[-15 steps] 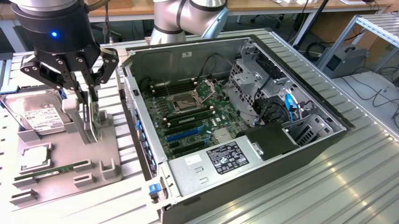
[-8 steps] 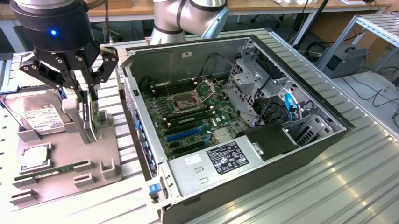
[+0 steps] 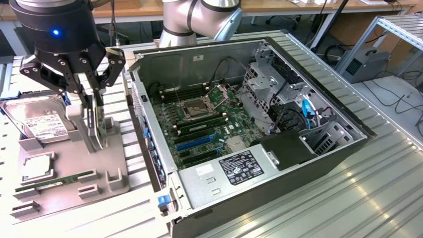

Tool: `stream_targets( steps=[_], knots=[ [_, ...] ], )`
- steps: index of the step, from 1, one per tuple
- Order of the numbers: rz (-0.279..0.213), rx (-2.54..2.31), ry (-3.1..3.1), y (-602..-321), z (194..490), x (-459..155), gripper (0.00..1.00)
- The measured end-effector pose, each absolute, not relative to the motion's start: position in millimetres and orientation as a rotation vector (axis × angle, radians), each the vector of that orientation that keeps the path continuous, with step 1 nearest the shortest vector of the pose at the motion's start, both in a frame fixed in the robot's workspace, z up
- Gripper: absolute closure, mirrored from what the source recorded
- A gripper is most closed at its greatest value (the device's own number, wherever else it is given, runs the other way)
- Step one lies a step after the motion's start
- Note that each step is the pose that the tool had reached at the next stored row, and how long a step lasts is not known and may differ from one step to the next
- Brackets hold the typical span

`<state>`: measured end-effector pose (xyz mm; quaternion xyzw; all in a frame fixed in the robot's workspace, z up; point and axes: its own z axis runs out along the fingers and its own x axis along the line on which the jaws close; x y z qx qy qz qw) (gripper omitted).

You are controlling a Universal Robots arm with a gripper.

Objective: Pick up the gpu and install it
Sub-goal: 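Pick up the gpu and move the gpu toward the slot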

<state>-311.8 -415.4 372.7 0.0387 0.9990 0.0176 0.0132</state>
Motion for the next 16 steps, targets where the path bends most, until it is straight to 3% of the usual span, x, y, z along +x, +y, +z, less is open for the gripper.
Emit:
stream_targets(
  steps=[16],
  knots=[
    [0.055, 0.121, 3.112, -415.3, 378.1, -311.8, 0.73]
  ],
)
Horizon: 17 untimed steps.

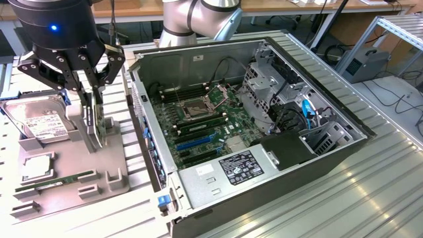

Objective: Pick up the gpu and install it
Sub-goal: 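Pick up the gpu and move the gpu toward the slot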

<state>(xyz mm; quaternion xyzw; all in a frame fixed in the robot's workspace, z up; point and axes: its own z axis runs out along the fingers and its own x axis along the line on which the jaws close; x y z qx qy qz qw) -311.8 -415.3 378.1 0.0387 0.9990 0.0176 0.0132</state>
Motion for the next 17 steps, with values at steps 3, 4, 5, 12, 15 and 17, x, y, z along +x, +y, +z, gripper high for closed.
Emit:
stream_targets(
  steps=[3, 4, 5, 12, 15, 17],
  knots=[
    [0.055, 0.121, 3.112, -415.4, 378.8, -311.8, 0.73],
    [0.055, 0.121, 3.112, -415.4, 379.1, -311.8, 0.73],
    [0.055, 0.121, 3.112, -415.3, 379.3, -311.8, 0.73],
    [0.055, 0.121, 3.112, -415.3, 381.2, -311.8, 0.73],
    [0.055, 0.121, 3.112, -415.4, 382.2, -311.8, 0.73],
    [0.055, 0.121, 3.112, -415.4, 382.9, -311.8, 0.73]
  ],
)
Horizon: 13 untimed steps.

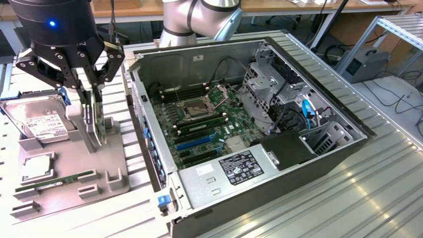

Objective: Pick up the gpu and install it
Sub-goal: 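Pick up the gpu and move the gpu toward the slot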

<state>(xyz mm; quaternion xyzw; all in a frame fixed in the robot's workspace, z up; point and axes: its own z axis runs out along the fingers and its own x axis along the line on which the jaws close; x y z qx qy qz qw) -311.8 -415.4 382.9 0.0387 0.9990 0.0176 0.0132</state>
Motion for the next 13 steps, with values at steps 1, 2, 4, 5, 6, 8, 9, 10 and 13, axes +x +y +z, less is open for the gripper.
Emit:
stream_targets(
  steps=[1, 2, 4, 5, 6, 8, 9, 10, 13],
  knots=[
    [0.055, 0.121, 3.112, -415.3, 383.2, -311.8, 0.73],
    [0.055, 0.121, 3.112, -415.3, 383.4, -311.8, 0.73],
    [0.055, 0.121, 3.112, -415.3, 384.1, -311.8, 0.73],
    [0.055, 0.121, 3.112, -415.4, 384.4, -311.8, 0.73],
    [0.055, 0.121, 3.112, -415.4, 384.7, -311.8, 0.73],
    [0.055, 0.121, 3.112, -415.4, 385.2, -311.8, 0.73],
    [0.055, 0.121, 3.112, -415.4, 385.5, -311.8, 0.73],
    [0.055, 0.121, 3.112, -415.4, 386.1, -311.8, 0.73],
    [0.055, 0.121, 3.112, -415.3, 387.2, -311.8, 0.73]
  ],
)
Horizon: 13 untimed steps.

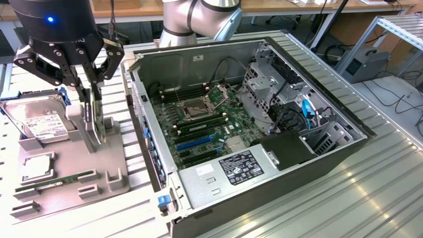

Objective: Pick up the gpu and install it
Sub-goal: 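Pick up the gpu and move the gpu toward the slot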

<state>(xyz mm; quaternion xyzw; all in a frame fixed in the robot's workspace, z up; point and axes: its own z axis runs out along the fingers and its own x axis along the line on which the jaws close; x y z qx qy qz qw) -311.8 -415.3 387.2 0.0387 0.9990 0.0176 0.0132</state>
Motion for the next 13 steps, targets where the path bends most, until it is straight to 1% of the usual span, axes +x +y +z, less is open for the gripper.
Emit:
stream_targets(
  steps=[13],
  knots=[
    [0.055, 0.121, 3.112, -415.4, 391.3, -311.8, 0.73]
  ],
)
